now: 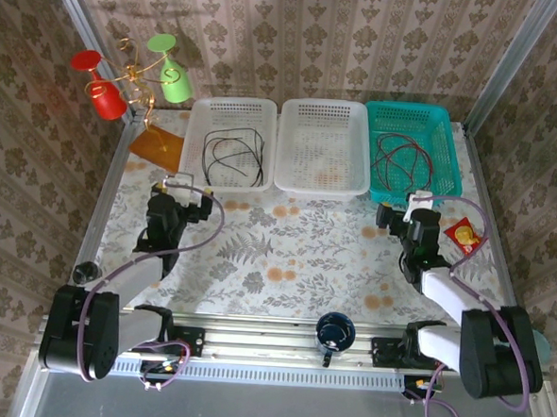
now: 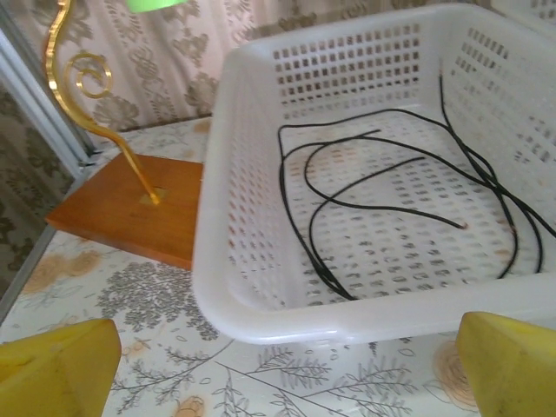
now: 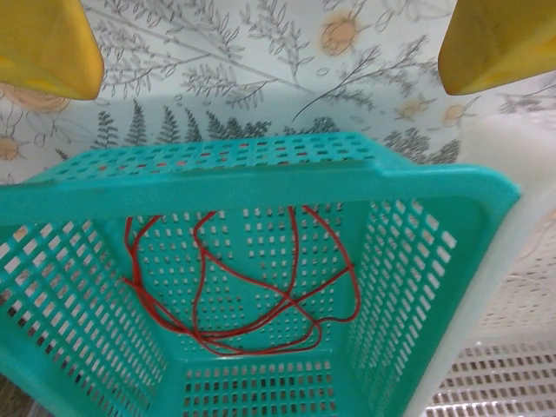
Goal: Untangle the cables
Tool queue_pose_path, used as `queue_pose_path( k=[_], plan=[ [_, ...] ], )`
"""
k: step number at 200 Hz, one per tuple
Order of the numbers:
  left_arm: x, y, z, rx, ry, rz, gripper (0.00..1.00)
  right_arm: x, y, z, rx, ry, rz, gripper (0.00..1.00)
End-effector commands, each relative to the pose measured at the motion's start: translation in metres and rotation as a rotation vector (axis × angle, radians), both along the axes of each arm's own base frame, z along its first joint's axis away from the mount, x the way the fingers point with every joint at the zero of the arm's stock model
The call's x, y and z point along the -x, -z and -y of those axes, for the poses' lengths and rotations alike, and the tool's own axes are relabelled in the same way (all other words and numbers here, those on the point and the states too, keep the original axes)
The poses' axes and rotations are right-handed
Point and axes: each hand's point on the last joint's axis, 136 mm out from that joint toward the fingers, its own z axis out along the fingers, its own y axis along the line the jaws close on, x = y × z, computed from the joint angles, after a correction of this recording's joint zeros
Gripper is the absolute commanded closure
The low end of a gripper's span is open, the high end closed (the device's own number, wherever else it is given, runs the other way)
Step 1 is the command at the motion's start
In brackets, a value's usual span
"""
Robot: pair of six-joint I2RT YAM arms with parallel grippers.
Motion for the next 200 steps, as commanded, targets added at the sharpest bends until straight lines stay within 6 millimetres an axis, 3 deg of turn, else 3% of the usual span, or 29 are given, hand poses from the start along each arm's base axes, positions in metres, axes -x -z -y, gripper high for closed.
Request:
queue_pose_path(
  k=[1,25,30,53,96,119,165,200],
  plan=[
    [-0.003,-0.016,-0.013,0.011,-0.059,0.144,0.00,-0.015,-0.020,0.016,0.046,0.065,0.134,0.00],
    [-0.004,-0.017,-0.015,-0.013,-0.058,0.144,0.00,-0.021,-0.011,0.012,0.026,0.042,0.168,0.00],
    [-0.004,-0.016,-0.015,-0.016,-0.060,0.144,0.00,-0.022,-0.001,0.012,0.025,0.043,0.148,0.00],
    [0.000,-0.015,-0.023,-0.001,-0.089,0.145,0.00,-0.025,0.013,0.009,0.027,0.028,0.150,0.00],
    [0.005,0.001,-0.024,-0.068,-0.058,0.087,0.00,-0.040,0.020,0.009,0.031,0.034,0.056,0.00],
    [-0.001,0.007,-0.042,-0.030,-0.134,0.142,0.00,-0.041,0.020,0.010,0.029,0.036,0.053,0.00],
    [-0.015,0.046,-0.050,-0.008,-0.174,0.084,0.00,-0.042,0.020,0.009,0.029,0.034,0.052,0.00],
    [-0.024,0.048,-0.046,-0.026,-0.145,0.055,0.00,-0.042,0.020,0.010,0.031,0.034,0.052,0.00]
  ],
)
